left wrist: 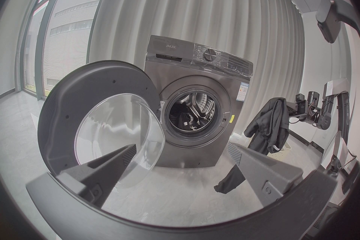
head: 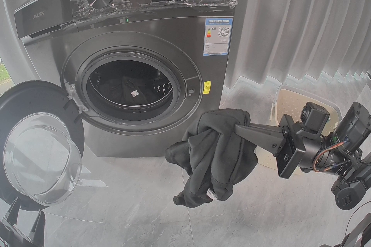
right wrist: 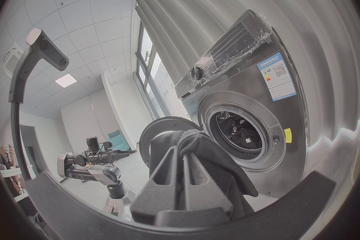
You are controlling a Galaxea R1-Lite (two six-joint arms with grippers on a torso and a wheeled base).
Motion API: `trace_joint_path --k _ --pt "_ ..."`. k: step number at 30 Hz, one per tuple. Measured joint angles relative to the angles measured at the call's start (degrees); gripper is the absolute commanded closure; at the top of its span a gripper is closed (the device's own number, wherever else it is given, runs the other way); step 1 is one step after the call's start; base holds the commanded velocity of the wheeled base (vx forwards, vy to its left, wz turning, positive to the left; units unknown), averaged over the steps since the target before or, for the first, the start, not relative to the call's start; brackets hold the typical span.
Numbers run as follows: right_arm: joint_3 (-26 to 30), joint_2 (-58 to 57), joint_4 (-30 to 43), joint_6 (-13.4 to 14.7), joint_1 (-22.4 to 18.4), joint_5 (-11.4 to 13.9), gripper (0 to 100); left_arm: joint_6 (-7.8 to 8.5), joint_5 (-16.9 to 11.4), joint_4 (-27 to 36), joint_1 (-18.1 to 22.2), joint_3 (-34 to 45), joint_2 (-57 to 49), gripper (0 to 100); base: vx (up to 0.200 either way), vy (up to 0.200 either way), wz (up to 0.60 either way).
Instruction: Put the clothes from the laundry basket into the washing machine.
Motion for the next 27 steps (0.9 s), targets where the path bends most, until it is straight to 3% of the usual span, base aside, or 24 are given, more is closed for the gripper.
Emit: trace_joint_path --k 2,22,25,27 --pt "0.0 0.0 0.0 0.0 0.0 0.0 100 -0.02 0.0 0.0 0.0 0.0 0.0 0 0.0 0.0 0.6" --pt "1.2 0.2 0.0 -0.2 0.9 -0.1 100 0.74 -0.1 -0.1 0.0 0.0 0.0 0 0.0 0.0 0.0" --pt "1.5 0.5 0.0 -0.2 1.4 -2.3 100 0.88 -0.1 -0.1 0.0 0.0 0.0 0 0.0 0.0 0.0" --pt "1.5 1.0 0.0 -0.3 2.0 -5.7 100 1.32 -0.1 -0.1 0.0 0.0 0.0 0 0.0 0.0 0.0"
